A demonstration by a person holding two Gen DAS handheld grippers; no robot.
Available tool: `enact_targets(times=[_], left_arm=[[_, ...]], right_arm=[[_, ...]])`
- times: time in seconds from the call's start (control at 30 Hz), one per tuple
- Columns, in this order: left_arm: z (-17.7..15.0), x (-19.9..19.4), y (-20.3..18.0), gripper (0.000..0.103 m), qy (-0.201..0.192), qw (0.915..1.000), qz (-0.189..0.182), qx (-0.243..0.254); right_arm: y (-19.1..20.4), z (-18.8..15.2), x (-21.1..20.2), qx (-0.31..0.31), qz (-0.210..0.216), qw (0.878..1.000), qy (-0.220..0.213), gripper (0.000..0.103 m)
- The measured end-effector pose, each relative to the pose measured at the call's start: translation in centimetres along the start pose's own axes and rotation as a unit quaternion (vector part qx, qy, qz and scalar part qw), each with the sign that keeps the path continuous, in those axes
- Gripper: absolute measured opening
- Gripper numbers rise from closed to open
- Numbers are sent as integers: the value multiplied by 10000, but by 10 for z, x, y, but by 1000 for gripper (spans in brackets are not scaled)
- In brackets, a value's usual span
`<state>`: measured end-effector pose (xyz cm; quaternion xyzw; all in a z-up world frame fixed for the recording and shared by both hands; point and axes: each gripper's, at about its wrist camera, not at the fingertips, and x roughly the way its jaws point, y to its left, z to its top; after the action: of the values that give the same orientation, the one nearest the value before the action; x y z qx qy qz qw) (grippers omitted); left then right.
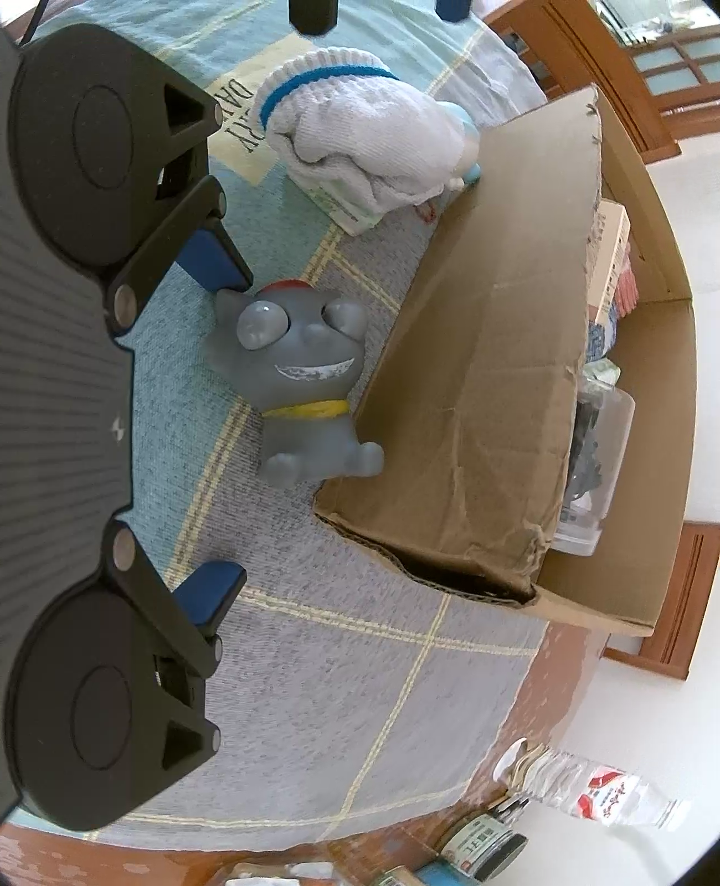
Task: Organize objects
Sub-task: 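Close the left tool on the white knit hat while the right tool grasps the grey toy dog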
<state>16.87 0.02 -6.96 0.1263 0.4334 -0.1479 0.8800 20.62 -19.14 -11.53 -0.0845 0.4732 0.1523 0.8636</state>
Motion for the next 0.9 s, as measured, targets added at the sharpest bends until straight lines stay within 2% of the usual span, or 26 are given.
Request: enact_targets(times=[0.43, 0.63, 0.9], left_arm=[[7, 26, -23, 100, 112, 9983, 2, 580], [8, 39, -28, 99, 74, 9980, 13, 620], [8, 45, -28, 80, 84, 9988, -34, 483]], right_arm=[[-5, -7, -3, -290, 200, 9991, -234, 103], [-5, -9, -3, -299, 210, 9989, -290, 103], [-6, -9, -4, -360, 256, 9985, -317, 103]])
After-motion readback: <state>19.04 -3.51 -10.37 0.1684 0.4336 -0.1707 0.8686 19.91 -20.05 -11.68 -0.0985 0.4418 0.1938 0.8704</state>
